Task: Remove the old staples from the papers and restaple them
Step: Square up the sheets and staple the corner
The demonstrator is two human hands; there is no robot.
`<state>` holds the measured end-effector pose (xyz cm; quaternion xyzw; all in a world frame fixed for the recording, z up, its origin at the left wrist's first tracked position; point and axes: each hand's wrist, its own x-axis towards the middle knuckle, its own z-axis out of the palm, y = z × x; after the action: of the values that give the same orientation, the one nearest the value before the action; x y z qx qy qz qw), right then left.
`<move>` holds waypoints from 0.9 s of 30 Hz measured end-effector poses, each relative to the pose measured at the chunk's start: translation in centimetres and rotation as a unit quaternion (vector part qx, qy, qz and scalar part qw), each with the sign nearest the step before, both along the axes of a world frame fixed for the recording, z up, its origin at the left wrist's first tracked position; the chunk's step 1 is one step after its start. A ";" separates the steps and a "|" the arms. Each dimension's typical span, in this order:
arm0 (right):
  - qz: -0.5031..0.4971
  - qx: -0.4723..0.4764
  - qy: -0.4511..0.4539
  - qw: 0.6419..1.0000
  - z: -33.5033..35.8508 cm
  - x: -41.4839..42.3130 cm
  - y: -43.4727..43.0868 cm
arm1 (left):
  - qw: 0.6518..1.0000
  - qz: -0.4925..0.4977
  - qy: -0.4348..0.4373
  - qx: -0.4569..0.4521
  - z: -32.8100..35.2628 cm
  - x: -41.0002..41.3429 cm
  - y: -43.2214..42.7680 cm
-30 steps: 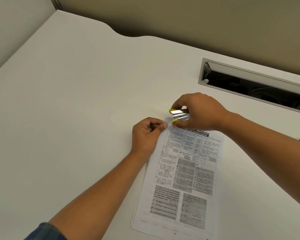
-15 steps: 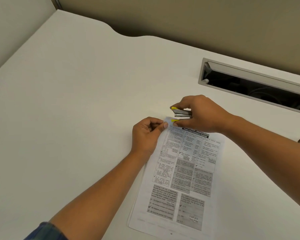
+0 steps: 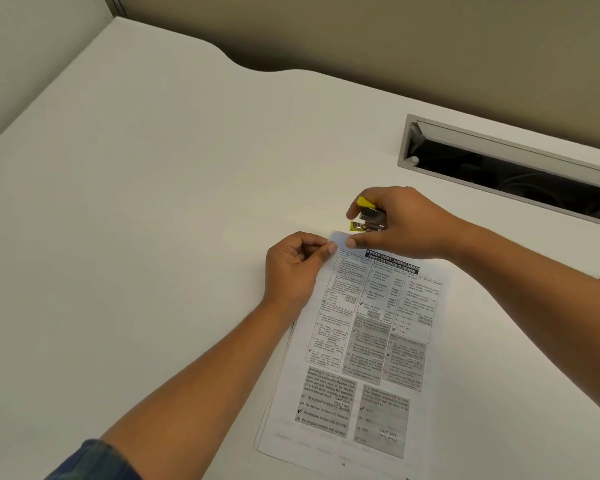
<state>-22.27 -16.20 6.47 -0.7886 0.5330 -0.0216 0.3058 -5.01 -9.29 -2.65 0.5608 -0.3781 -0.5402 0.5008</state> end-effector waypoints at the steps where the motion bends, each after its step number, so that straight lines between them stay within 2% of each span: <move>1: 0.000 0.016 -0.004 1.000 0.0 0.0 0.0 | 1.000 0.003 0.005 0.000 0.0 0.0 0.0; 3: -0.009 0.055 -0.021 0.998 0.2 -0.1 0.2 | 1.000 0.006 0.014 0.005 0.0 0.0 0.0; 5: 0.012 0.049 -0.005 0.999 0.3 -0.2 0.4 | 1.000 0.008 0.015 0.003 0.0 -0.1 0.0; 9: 0.055 -0.035 0.038 0.997 0.3 -0.2 0.6 | 1.000 0.007 0.004 -0.004 0.0 -0.1 -0.1; 14: 0.084 -0.114 0.047 0.989 0.4 -0.3 0.2 | 1.000 0.004 -0.013 -0.007 -0.1 -0.1 -0.1; 19: 0.142 -0.099 0.091 0.981 -0.3 -0.1 0.1 | 1.000 0.006 -0.004 -0.013 -0.1 -0.1 -0.1; 27: 0.163 -0.064 0.089 0.981 -1.1 0.6 0.4 | 1.000 -0.001 -0.006 -0.026 -0.3 -0.1 -0.1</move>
<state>-21.71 -15.77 5.36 -0.8816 0.4197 0.0649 0.2059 -5.13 -9.44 -2.91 0.5503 -0.3958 -0.5272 0.5123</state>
